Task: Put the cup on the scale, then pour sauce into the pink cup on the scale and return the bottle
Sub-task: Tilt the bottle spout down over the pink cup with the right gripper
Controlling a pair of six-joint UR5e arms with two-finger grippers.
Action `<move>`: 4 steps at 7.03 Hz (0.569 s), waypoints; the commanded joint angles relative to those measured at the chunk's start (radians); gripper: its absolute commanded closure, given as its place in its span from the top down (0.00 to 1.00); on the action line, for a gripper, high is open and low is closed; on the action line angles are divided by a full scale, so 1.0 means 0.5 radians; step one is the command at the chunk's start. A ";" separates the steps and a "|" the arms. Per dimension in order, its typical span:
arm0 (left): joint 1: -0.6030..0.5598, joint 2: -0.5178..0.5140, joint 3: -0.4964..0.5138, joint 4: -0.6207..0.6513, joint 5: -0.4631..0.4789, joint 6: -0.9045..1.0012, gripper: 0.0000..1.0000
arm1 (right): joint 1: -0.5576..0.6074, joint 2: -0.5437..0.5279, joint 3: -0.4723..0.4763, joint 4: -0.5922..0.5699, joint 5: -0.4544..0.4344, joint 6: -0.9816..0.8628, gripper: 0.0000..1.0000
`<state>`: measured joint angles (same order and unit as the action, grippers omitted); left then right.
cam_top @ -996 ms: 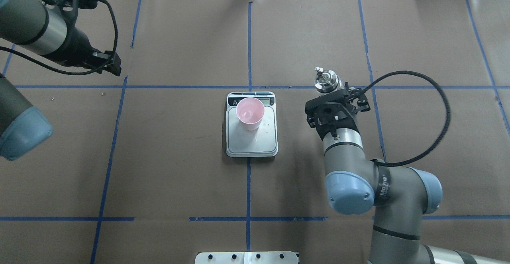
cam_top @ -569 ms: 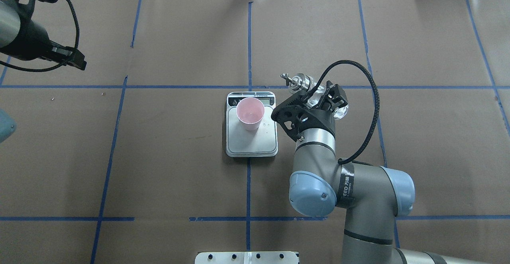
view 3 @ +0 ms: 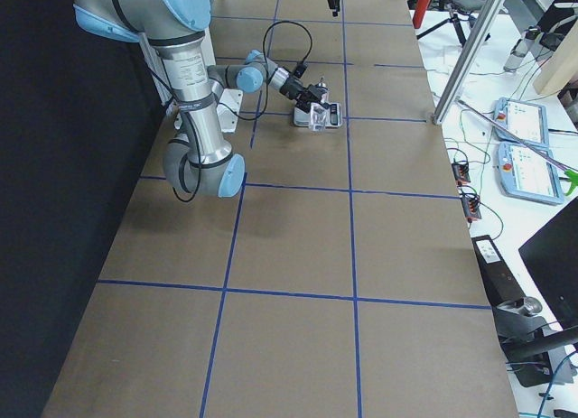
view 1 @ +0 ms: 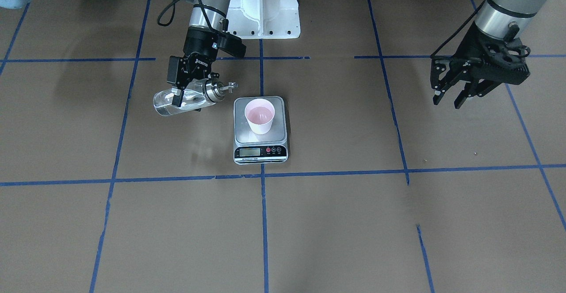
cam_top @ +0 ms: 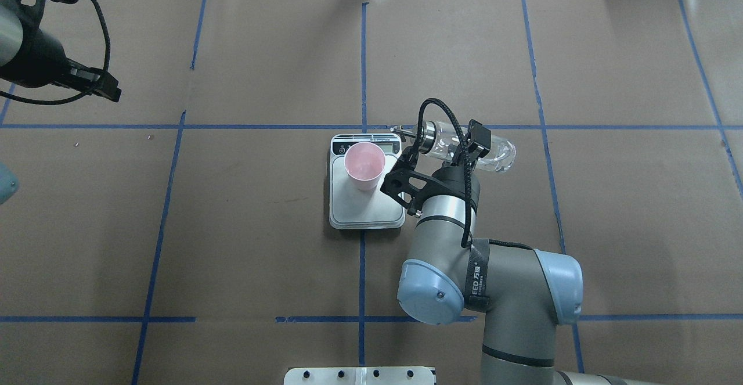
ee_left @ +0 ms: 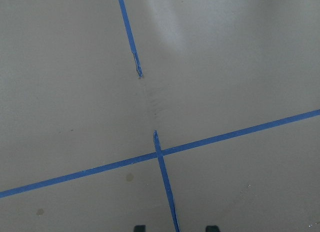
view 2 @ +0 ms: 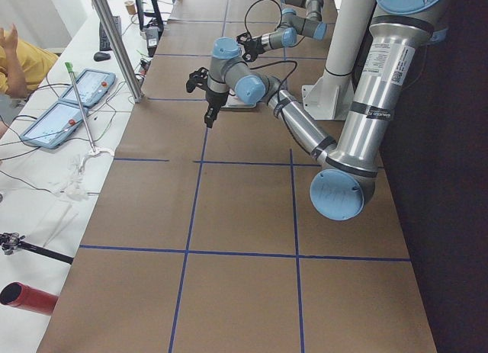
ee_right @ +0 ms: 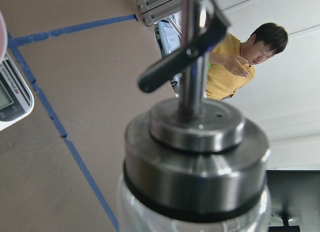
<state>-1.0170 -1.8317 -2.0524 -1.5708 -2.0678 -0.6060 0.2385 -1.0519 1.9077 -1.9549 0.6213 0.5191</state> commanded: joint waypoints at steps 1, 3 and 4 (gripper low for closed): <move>0.000 0.000 0.000 0.000 0.000 0.000 0.51 | -0.001 0.014 -0.032 -0.051 -0.034 -0.164 0.00; 0.000 0.000 0.000 0.000 0.000 0.000 0.51 | -0.004 0.158 -0.204 -0.179 -0.104 -0.277 0.00; 0.000 0.000 0.003 0.003 0.000 0.000 0.51 | -0.001 0.207 -0.223 -0.277 -0.113 -0.280 0.00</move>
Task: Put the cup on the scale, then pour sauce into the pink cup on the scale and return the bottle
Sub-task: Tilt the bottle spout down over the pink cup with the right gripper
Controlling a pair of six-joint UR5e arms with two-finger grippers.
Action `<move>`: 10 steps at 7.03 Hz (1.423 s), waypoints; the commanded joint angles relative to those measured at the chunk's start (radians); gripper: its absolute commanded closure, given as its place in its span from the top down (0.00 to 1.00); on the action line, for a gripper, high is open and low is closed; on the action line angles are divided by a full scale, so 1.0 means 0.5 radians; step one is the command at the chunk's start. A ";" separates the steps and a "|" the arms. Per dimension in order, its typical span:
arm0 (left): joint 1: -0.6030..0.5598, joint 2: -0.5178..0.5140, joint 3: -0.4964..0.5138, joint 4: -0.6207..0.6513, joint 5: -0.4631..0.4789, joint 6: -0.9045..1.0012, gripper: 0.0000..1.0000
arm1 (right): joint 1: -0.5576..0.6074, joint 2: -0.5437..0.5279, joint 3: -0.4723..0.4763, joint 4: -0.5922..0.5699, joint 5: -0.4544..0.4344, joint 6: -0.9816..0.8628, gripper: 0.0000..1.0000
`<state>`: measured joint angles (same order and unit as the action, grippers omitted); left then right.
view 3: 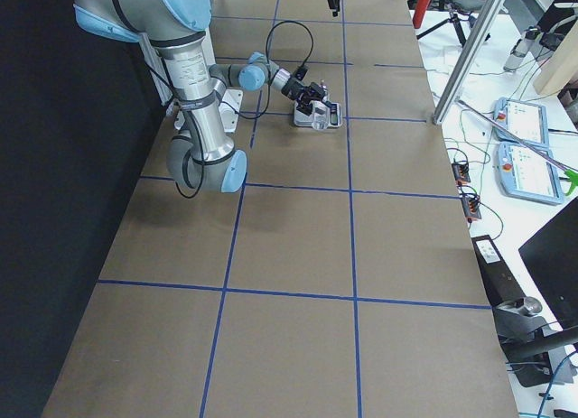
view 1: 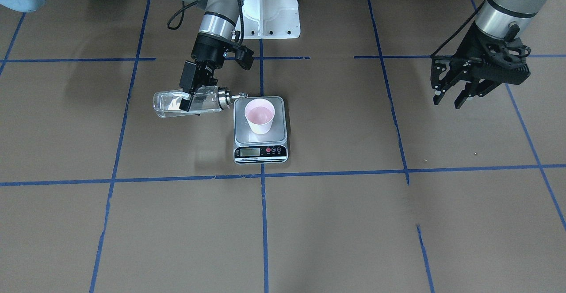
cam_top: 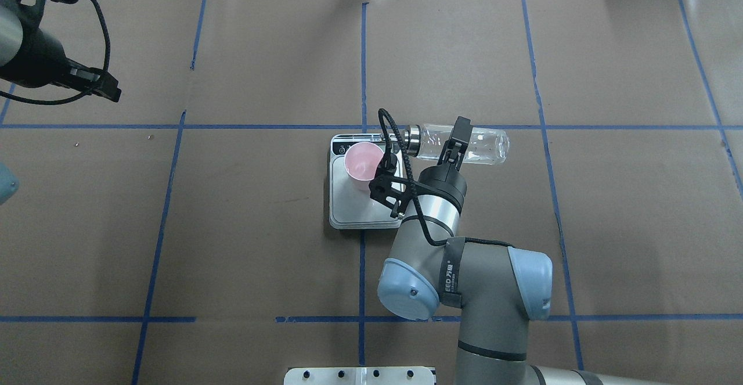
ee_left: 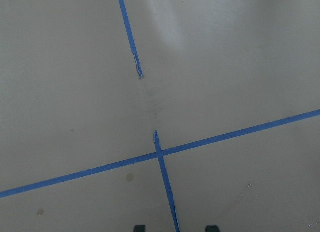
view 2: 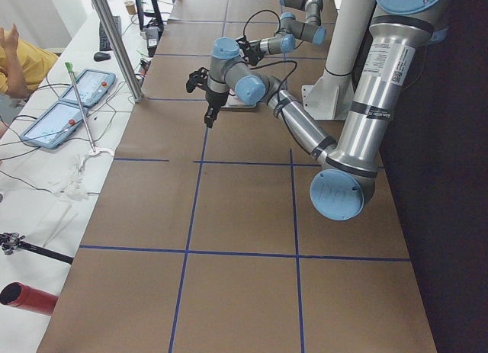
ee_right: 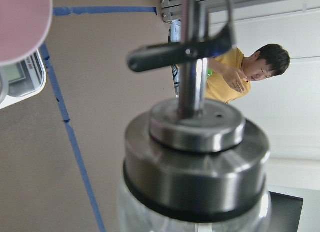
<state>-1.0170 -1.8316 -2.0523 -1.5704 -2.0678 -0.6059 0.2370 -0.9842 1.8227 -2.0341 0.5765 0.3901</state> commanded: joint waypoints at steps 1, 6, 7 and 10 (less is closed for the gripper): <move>0.000 0.000 0.006 0.002 0.000 0.000 0.51 | 0.001 0.072 -0.065 -0.162 -0.051 -0.032 0.00; 0.000 0.009 -0.013 0.002 0.000 0.000 0.52 | -0.002 0.079 -0.142 -0.199 -0.239 -0.378 0.00; 0.000 0.012 -0.010 0.002 0.000 0.000 0.52 | 0.001 0.082 -0.139 -0.218 -0.251 -0.491 0.00; 0.000 0.012 -0.013 0.002 0.000 0.000 0.52 | 0.001 0.115 -0.136 -0.324 -0.315 -0.638 0.00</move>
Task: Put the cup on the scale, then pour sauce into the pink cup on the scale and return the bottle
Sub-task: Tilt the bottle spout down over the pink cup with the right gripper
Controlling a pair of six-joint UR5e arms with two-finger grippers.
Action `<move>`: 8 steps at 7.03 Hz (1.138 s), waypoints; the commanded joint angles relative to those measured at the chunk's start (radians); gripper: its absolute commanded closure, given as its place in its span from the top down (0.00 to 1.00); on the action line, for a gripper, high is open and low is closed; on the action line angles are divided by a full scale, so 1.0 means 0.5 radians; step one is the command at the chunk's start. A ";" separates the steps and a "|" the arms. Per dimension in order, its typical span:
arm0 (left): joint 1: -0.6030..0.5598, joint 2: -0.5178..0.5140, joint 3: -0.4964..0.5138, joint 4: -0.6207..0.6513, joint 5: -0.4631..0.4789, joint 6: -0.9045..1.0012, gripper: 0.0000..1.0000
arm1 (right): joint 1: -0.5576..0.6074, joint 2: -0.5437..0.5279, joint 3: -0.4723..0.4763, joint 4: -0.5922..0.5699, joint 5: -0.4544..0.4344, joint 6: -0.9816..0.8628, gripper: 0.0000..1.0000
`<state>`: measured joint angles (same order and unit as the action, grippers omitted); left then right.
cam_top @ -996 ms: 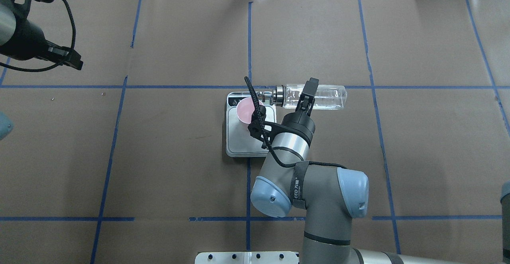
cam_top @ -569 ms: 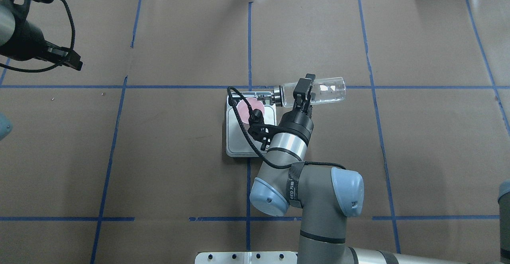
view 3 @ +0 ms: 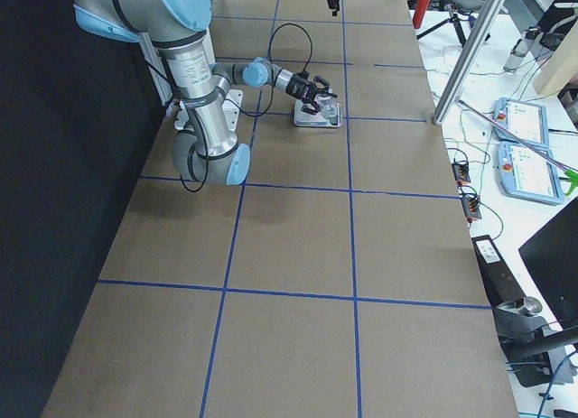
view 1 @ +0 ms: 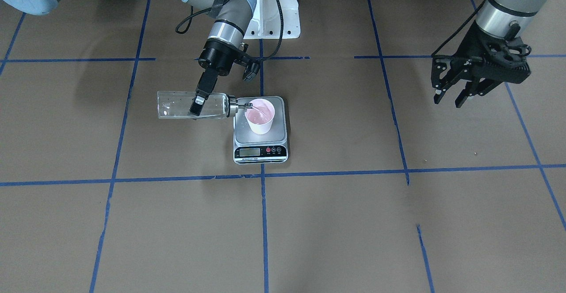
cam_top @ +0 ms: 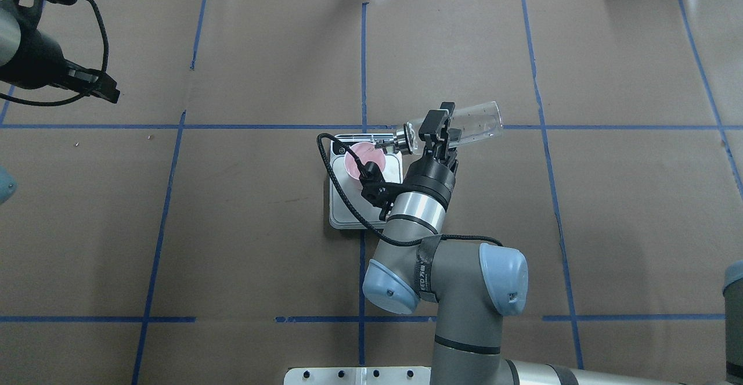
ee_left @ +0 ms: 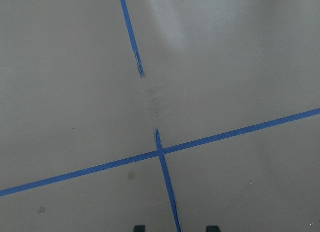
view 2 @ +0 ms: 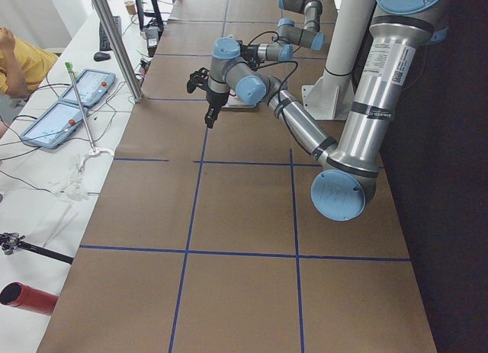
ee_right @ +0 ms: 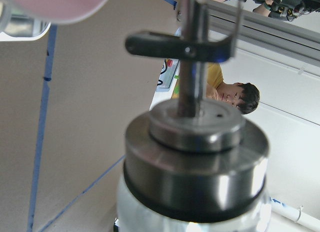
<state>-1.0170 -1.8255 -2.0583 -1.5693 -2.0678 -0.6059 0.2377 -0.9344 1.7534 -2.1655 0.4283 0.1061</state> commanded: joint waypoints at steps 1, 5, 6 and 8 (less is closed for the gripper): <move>0.000 0.000 0.002 0.000 0.000 0.000 0.52 | 0.000 0.022 0.003 -0.065 -0.040 -0.129 0.00; 0.006 -0.003 0.003 0.000 0.000 -0.003 0.52 | 0.009 0.019 0.003 -0.068 -0.074 -0.270 0.00; 0.006 -0.003 0.006 0.000 0.000 -0.003 0.53 | 0.009 0.019 0.003 -0.068 -0.074 -0.271 0.00; 0.006 -0.003 0.006 0.000 -0.003 -0.003 0.53 | 0.015 0.010 0.003 -0.084 -0.068 -0.277 0.00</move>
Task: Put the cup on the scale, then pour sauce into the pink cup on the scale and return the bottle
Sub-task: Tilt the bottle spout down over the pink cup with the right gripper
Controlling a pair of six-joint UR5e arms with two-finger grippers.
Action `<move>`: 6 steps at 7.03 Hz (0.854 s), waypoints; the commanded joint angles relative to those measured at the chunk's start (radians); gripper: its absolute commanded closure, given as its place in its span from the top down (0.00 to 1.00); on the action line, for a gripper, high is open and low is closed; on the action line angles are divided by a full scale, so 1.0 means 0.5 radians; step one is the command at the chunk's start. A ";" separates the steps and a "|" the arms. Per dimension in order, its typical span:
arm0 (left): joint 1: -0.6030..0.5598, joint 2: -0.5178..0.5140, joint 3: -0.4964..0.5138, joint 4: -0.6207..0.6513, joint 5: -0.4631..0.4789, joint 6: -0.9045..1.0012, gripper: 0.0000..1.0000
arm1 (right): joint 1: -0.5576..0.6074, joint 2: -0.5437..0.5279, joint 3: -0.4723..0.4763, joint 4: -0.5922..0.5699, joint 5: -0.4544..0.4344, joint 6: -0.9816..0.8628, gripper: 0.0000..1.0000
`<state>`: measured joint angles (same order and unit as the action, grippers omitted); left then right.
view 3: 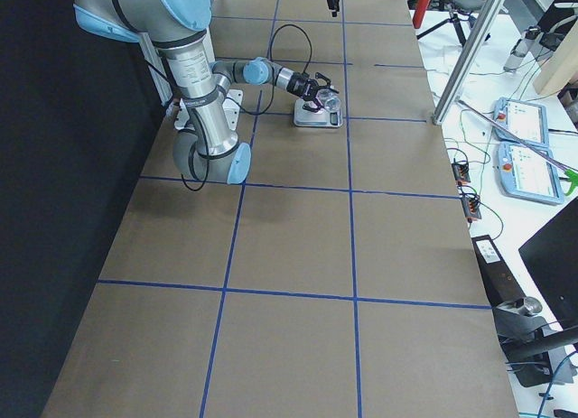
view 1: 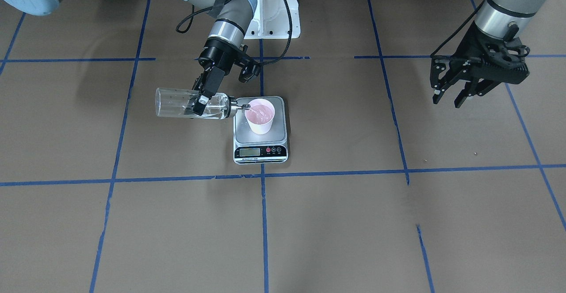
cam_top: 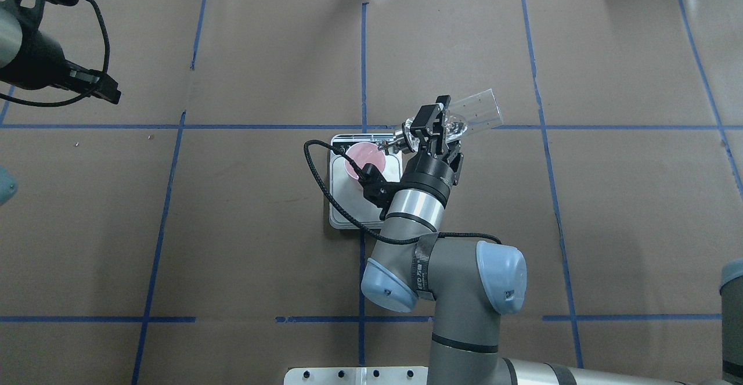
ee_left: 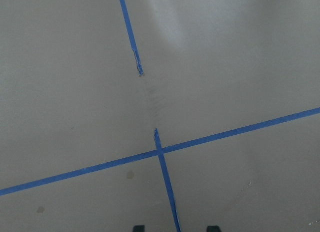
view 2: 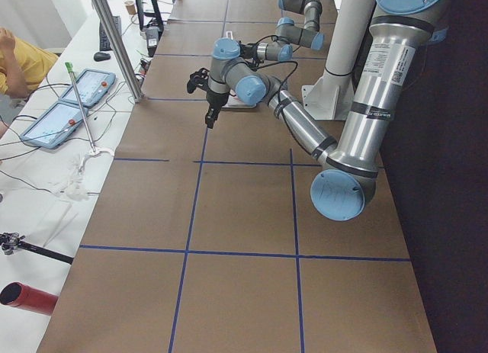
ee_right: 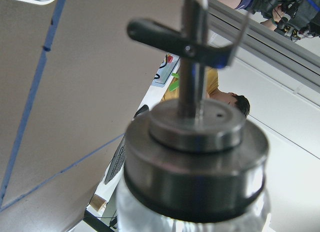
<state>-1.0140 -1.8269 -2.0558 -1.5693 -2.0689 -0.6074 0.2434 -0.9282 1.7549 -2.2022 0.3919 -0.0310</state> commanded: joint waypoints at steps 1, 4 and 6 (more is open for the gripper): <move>0.000 0.000 0.001 0.000 -0.001 0.000 0.53 | 0.007 -0.003 0.003 -0.013 -0.001 -0.002 0.00; 0.000 0.000 -0.003 0.000 -0.001 0.000 0.53 | 0.029 -0.006 0.034 -0.004 -0.001 0.071 0.00; 0.000 0.000 -0.003 0.000 -0.001 0.000 0.53 | 0.023 -0.073 0.058 0.002 0.008 0.591 0.00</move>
<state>-1.0140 -1.8270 -2.0570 -1.5693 -2.0693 -0.6075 0.2560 -0.9483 1.7787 -2.2028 0.3921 0.1256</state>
